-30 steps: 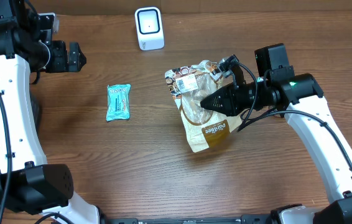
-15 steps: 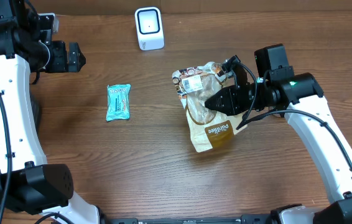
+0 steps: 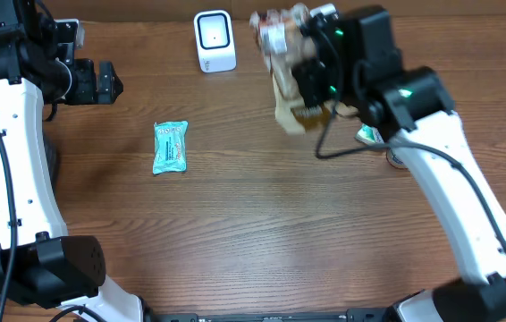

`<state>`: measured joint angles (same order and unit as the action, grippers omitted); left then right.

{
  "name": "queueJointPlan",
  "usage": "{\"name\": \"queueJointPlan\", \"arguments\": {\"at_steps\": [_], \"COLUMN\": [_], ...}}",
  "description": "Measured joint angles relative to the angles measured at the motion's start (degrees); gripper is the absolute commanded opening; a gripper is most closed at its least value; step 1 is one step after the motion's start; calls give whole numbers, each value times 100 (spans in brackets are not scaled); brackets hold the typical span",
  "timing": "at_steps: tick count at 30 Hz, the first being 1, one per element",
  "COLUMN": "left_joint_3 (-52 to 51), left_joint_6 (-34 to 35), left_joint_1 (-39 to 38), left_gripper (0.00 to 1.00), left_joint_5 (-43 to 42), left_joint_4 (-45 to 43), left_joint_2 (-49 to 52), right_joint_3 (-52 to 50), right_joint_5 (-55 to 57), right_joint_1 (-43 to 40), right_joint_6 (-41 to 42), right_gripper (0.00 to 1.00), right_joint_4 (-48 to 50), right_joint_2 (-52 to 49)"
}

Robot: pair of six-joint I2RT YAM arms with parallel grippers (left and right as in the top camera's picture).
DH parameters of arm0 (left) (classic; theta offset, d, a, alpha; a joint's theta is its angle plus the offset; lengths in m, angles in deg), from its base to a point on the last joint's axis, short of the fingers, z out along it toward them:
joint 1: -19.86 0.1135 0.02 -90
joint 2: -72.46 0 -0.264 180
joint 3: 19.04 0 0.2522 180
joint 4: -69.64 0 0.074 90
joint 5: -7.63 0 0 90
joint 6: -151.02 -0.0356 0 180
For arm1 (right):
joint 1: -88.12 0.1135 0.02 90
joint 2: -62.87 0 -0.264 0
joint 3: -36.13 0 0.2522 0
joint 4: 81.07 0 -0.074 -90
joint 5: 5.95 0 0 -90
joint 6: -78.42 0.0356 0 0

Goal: Scan the item barcode
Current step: 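Carry the bag with the right gripper to the scanner and hold it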

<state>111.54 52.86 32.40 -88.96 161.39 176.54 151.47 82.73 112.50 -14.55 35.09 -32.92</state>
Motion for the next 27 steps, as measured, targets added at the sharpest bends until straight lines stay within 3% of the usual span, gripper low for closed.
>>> {"name": "queueJointPlan", "arguments": {"at_steps": [7,12,19,27], "left_joint_3": [0,-2,-4,-7], "left_joint_6": [0,0,0,-2], "left_joint_1": [0,0,0,0], "left_gripper": [100,100,99,100], "left_joint_5": [2,4,4,4], "left_joint_4": [-2,-11,-4,-7], "left_joint_2": [-2,0,0,0], "right_joint_3": [35,24,26,24], "right_joint_5": [2035,3169,3681,3821], "right_joint_1": [501,828,1023,1016], "right_joint_6": [-874,-2347,-4380,-5724], "right_gripper": [4,4,4,4], "right_joint_4": [2286,4203,5849,7069], "right_joint_2": [-1421,-2411,-3233,-4061]}}
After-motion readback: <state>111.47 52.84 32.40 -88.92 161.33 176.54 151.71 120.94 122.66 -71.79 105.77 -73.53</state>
